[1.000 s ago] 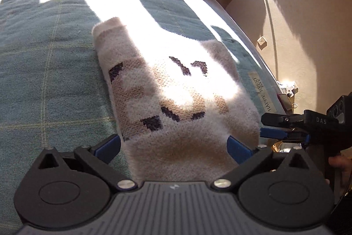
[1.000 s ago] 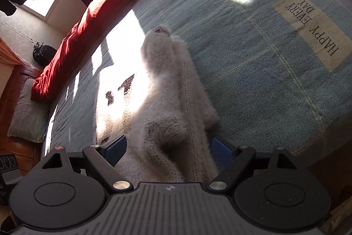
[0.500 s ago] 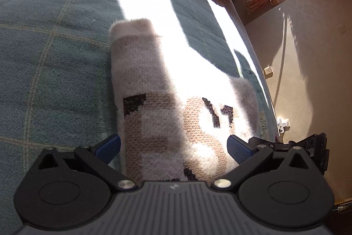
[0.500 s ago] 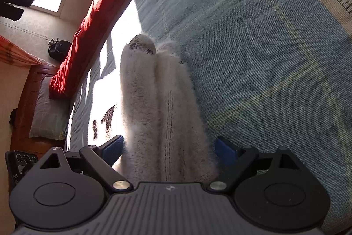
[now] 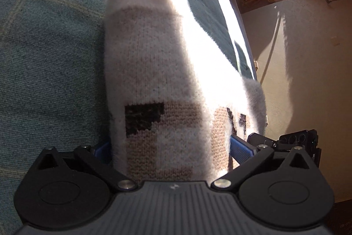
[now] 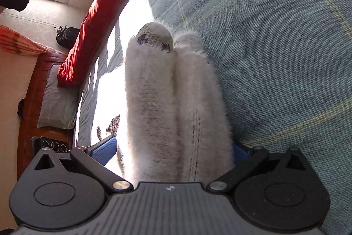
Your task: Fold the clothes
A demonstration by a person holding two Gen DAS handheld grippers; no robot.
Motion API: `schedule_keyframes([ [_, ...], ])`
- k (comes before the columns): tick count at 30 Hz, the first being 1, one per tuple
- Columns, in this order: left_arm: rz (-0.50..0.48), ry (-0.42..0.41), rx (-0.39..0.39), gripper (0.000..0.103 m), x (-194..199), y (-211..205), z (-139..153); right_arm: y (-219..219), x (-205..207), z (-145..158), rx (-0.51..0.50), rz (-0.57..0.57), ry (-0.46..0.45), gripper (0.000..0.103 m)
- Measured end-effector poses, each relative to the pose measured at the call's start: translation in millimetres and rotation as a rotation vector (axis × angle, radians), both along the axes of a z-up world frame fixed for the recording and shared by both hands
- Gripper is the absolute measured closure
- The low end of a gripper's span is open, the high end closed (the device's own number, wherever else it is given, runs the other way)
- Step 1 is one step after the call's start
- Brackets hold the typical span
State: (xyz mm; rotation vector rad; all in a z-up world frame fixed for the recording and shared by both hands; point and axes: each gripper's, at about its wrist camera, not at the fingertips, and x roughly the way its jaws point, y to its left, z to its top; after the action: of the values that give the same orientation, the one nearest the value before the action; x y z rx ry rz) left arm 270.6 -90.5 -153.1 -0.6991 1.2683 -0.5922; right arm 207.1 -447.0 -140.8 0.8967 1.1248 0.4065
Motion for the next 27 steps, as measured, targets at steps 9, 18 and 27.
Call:
schedule_keyframes([
  [9, -0.035, -0.004, -0.058, 0.000, -5, 3, -9, -12, -12, -13, 0.125, -0.033, 0.003, 0.000],
  [18, -0.032, -0.009, -0.081, 0.001, -13, 5, -9, -10, -15, -13, 0.134, -0.005, -0.035, 0.003],
  [27, -0.015, -0.030, -0.002, 0.008, -6, -11, 2, -2, -14, 0, -0.009, -0.030, -0.057, 0.027],
])
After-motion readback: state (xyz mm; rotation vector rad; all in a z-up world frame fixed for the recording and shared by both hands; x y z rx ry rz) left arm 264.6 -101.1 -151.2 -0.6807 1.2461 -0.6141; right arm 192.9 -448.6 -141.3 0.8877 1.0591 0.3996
